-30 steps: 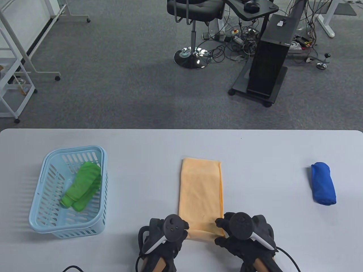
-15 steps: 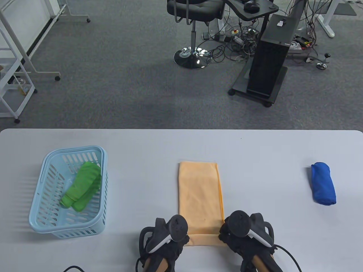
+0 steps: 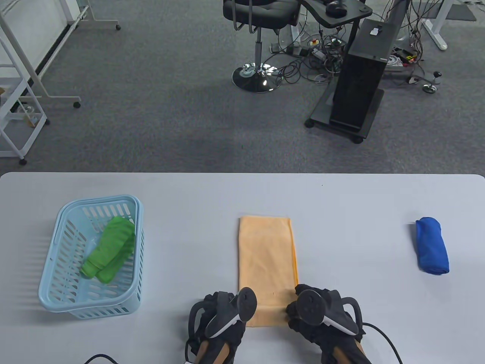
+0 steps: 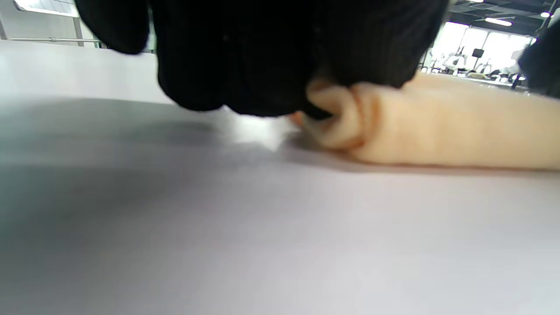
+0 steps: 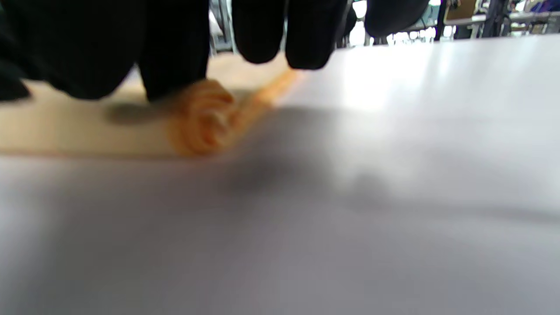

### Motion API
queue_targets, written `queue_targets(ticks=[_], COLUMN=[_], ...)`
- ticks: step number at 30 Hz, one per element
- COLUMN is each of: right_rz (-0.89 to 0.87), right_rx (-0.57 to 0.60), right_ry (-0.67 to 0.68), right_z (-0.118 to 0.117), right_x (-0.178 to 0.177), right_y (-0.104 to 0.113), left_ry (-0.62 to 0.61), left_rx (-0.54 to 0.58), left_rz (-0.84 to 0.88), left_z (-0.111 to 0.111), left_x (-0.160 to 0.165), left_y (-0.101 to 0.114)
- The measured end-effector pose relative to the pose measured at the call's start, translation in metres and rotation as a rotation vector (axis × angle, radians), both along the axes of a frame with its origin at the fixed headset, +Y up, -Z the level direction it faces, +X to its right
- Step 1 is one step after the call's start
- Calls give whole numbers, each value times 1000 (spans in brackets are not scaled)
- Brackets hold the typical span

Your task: Roll rectangular towel into towel roll

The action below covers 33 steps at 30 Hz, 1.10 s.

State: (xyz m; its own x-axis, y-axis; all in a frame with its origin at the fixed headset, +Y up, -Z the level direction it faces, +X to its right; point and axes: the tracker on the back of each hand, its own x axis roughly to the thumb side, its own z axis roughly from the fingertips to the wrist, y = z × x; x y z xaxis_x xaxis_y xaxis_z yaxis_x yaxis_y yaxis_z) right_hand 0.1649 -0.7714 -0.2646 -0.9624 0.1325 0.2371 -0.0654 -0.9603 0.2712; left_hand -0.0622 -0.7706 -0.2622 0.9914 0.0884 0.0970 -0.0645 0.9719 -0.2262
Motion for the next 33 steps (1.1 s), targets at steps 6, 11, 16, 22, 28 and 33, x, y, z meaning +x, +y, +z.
queue_targets(ticks=[6, 11, 16, 22, 28, 33], right_rz=[57, 72, 99, 75, -10, -48], right_rx=[-62, -64, -47, 23, -34, -106], right_ry=[9, -2, -21, -92, -67, -66], right_z=[1, 1, -1, -1, -3, 0], right_x=[-5, -10, -10, -13, -5, 0], right_y=[-5, -7, -10, -9, -6, 4], left_ry=[74, -75, -257, -225, -158, -138], left_rx=[86, 184, 3, 6, 7, -30], left_rz=[-74, 2, -166, -195, -54, -25], left_z=[1, 16, 15, 9, 6, 9], left_x=[-14, -4, 30, 31, 22, 17], left_y=[19, 37, 7, -5, -1, 2])
